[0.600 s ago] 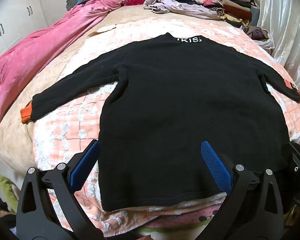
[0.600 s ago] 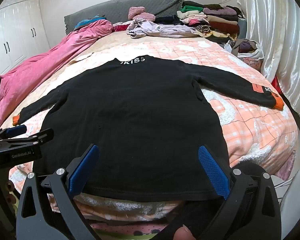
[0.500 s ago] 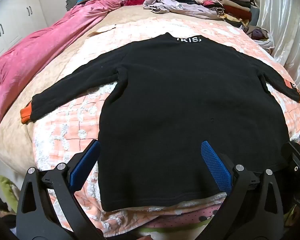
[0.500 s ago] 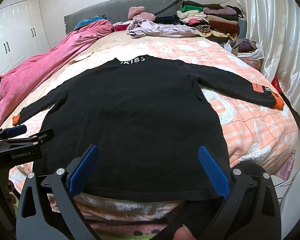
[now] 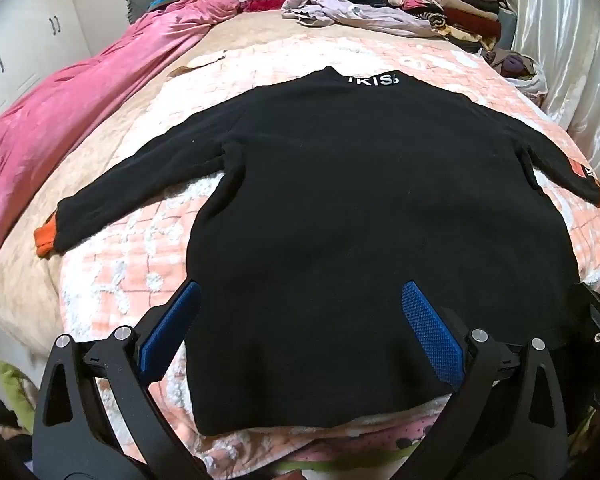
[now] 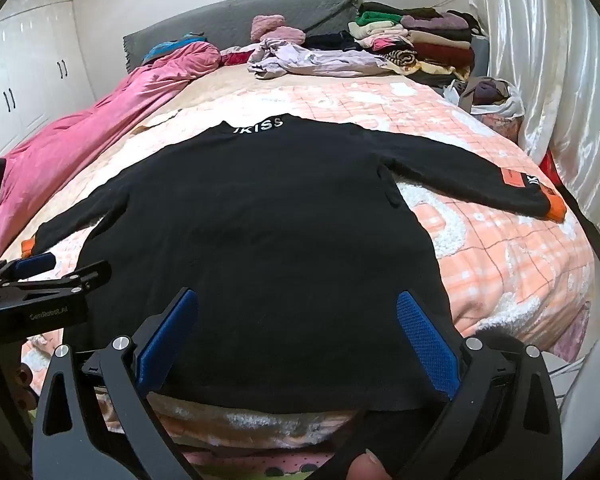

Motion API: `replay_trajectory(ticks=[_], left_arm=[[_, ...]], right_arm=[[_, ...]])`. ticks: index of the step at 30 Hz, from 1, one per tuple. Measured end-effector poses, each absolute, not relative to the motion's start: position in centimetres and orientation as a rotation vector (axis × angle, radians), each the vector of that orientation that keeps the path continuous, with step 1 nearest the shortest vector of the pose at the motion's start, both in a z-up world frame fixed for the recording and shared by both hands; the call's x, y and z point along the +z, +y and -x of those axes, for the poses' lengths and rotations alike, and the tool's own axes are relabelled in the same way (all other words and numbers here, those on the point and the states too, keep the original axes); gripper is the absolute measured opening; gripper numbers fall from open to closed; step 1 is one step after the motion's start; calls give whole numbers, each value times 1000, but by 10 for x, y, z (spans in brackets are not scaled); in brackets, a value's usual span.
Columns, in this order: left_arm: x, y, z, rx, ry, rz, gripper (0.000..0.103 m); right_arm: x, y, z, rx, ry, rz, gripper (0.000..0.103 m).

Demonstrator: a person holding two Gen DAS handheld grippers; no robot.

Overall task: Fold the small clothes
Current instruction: 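Move the right tool toward the orange cuff of one sleeve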

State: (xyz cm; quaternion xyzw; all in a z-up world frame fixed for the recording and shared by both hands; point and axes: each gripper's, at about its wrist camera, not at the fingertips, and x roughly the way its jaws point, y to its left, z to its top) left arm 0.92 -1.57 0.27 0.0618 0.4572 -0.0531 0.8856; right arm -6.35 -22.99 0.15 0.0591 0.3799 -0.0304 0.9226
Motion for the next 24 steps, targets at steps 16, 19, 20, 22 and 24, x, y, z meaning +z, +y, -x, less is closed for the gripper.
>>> replay_trajectory(ticks=[16,19,20,22,24], left_arm=[[2,-35,-74,-77,957,-131,95],[5,-37,-95,-94,970,-102,95],[5,-38,-100,-101,973,-96,95],[6,-42,-111,-106,973,-92,95],[8,-47,-120,-117,969,-89,95]], right_arm=[[8,-278,16,-146,763,-126,99],[10,-299,6,-175,761,-151,99],[11,-308,2,-186,760,-163,99],[12,-330,-7,-220,761,-188,99],[13,-351,-15,-254,756,-212,99]])
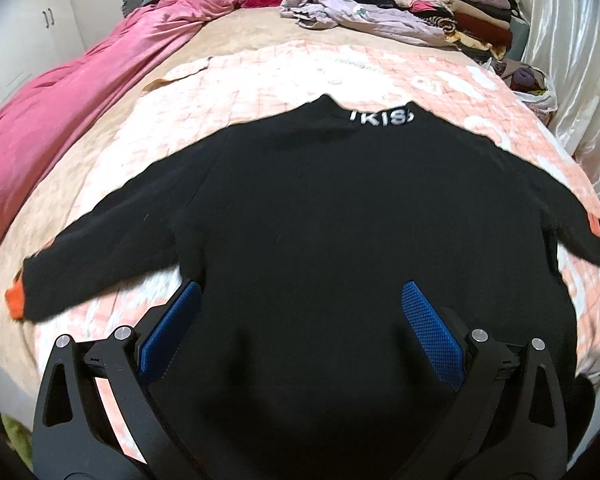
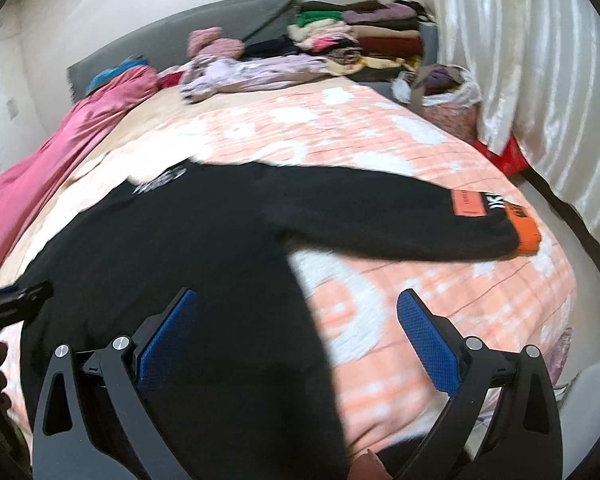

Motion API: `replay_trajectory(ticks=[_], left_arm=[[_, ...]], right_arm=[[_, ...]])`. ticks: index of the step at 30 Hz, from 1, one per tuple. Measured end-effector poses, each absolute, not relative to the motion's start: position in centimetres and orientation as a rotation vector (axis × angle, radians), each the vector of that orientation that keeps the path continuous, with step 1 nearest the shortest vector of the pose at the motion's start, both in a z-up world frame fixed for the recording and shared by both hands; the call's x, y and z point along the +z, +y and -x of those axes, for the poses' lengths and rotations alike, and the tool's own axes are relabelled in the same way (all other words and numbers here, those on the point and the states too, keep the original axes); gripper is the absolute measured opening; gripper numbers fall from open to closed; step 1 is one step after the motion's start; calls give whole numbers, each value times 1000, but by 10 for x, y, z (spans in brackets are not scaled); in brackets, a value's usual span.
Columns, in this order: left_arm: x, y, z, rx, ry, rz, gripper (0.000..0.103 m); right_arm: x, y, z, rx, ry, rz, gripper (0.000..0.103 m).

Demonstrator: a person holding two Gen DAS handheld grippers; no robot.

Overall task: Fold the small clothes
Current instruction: 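Move the right tool toward the orange cuff of one sleeve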

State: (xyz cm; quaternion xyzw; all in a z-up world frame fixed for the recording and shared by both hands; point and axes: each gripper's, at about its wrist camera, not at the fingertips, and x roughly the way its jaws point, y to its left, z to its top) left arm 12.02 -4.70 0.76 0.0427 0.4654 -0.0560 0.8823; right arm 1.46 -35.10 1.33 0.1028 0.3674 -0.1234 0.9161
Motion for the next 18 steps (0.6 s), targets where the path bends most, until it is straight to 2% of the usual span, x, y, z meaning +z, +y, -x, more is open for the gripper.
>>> replay_trajectory(ticks=[10,18], left_arm=[[14,-84,-171,-152,962,-119,95],[-7,-112,-202,-195,1014,-141,95]], right_arm=[[5,-472,-31,-481,734,-339,99],[-21,-565,-23,-650,797,-426,99]])
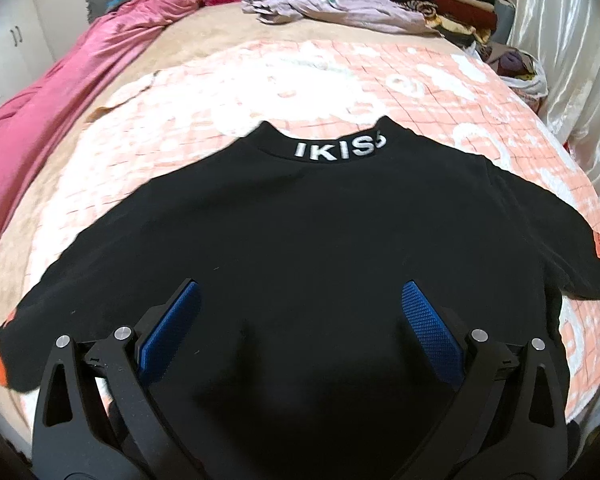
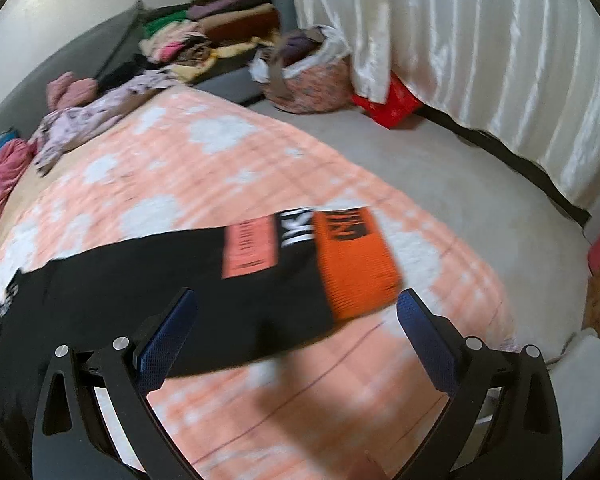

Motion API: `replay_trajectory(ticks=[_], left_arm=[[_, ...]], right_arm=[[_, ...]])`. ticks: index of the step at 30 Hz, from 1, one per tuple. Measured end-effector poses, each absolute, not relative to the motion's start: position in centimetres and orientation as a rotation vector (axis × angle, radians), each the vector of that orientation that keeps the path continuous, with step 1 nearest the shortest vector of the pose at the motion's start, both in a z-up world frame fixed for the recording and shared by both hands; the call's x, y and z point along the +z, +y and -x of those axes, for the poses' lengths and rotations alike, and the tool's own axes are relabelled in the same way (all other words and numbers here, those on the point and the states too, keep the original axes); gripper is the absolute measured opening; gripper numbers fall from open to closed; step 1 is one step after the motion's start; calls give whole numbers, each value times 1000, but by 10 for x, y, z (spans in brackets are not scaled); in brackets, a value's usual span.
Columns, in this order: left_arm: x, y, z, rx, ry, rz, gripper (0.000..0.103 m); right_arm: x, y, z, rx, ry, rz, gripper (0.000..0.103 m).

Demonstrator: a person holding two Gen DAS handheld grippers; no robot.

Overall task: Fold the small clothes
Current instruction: 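Move the right tool toward the orange cuff of one sleeve, then grasp the orange cuff with the right tool and lift it across the shirt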

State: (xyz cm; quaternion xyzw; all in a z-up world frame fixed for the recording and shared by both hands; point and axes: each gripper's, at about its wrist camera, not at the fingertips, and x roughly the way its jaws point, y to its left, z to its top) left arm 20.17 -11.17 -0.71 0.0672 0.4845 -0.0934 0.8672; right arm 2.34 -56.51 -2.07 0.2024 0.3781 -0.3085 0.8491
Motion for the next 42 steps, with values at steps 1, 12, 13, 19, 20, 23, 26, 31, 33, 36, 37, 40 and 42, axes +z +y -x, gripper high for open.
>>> replay_trajectory(ticks=[1,12,13,19,20,23,26,31,33,36,37,40,42], left_arm=[[-10,-115,-204,-201,1019,-143,95],[-30,-138,-231,-252,1035,-160,95],[-33,-139,-233,-248,1036,-162,95],[-45,-141,-242,-242,1050,-158,95],[-49,-142,-243,-242,1058,-155,95],[-57,-143,-243,-241,1074,-156,94],[-60,-143,-242,-240,1068,-168,95],[-59,-142,-240,-246,1063,-167,95],[-57,-141,-239,-246,1059,-165,95],[-50,-137,-239,-251,1050,-145,94],[-48,-135,-239,-255,1047,-138,95],[-39,-129,-237,-260,1032,-124,94],[-35,-125,-238,-259,1030,-116,95]], right_arm=[[-23,-572,-23,-657,804,-432,99],[-52,-631,-21,-553,821,-648,59],[-54,-633,-23,-553,826,-648,52],[-56,-637,-25,-482,790,-632,14],[-54,-636,-26,-464,782,-624,11],[-44,-634,-24,-430,747,-608,8],[-28,-630,-24,-391,705,-587,7],[12,-617,-24,-334,640,-541,7],[37,-605,-27,-298,605,-508,7],[73,-587,-33,-234,555,-466,7],[86,-580,-35,-211,540,-452,7],[128,-550,-46,-132,489,-385,7],[153,-525,-54,-61,460,-341,7]])
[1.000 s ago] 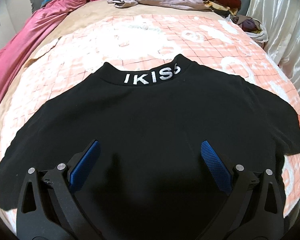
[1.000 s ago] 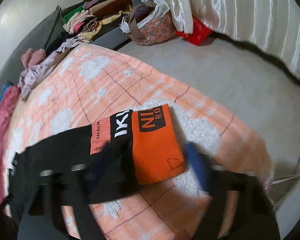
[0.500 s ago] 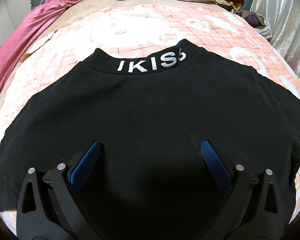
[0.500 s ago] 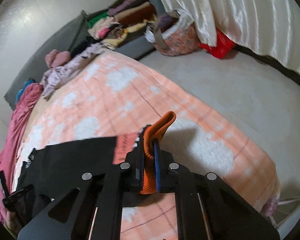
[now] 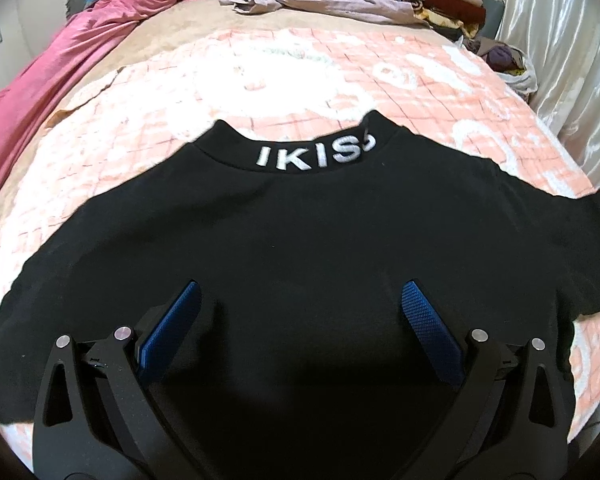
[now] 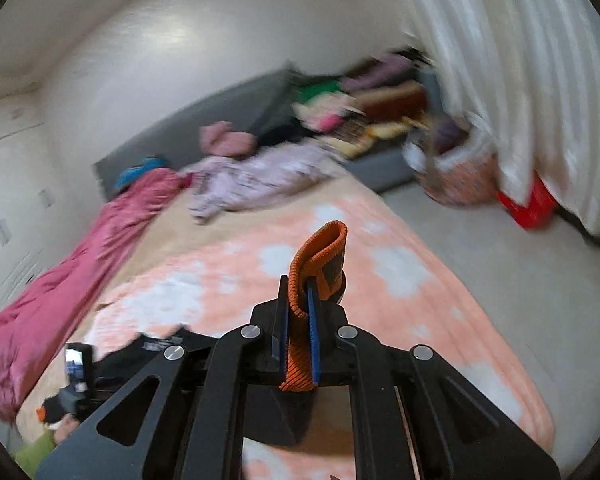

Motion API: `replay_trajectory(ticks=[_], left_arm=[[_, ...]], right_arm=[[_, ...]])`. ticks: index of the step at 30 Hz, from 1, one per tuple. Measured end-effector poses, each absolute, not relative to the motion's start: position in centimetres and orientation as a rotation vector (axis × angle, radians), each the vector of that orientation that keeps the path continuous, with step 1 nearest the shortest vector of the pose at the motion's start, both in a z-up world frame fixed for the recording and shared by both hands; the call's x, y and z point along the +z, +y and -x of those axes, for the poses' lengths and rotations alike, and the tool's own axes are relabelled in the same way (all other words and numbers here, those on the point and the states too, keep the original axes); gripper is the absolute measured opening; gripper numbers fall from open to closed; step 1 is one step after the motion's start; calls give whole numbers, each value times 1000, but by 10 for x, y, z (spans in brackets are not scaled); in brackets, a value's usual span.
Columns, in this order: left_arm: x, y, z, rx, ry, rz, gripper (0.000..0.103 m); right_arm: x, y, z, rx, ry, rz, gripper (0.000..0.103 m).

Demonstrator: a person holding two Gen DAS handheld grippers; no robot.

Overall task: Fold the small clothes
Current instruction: 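Grasp the orange cuff with the right tool and lift it across the shirt, then pass the cuff from the right tool into the left tool's fingers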

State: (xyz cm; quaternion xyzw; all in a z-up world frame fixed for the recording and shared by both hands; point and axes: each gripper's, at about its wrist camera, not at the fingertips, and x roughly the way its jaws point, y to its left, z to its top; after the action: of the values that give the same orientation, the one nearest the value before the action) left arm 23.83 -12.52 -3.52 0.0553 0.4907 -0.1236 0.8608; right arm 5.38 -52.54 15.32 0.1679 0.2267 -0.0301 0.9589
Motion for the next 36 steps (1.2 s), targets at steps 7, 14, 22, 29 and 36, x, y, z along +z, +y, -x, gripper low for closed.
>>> replay_trajectory(ticks=[7,14,22,29,36], left_arm=[[-25,-90,-241,-249,1035,-32,95],[-15,-43,-238,-226,1028,66,94],[-13,-4,-238,-197,1037,155,94],[-13,-3,-235,-276,1053,231,94],[-26,-29,-231,-397,1107,321,94]], right_arm=[[179,-419,-100,174,479,-212,7],[126,-314,-145,381,617,-153,7],[43,-242,-168,511,762,-135,10],[19,-238,-172,548,764,-200,42],[34,-281,-161,467,654,-266,50]])
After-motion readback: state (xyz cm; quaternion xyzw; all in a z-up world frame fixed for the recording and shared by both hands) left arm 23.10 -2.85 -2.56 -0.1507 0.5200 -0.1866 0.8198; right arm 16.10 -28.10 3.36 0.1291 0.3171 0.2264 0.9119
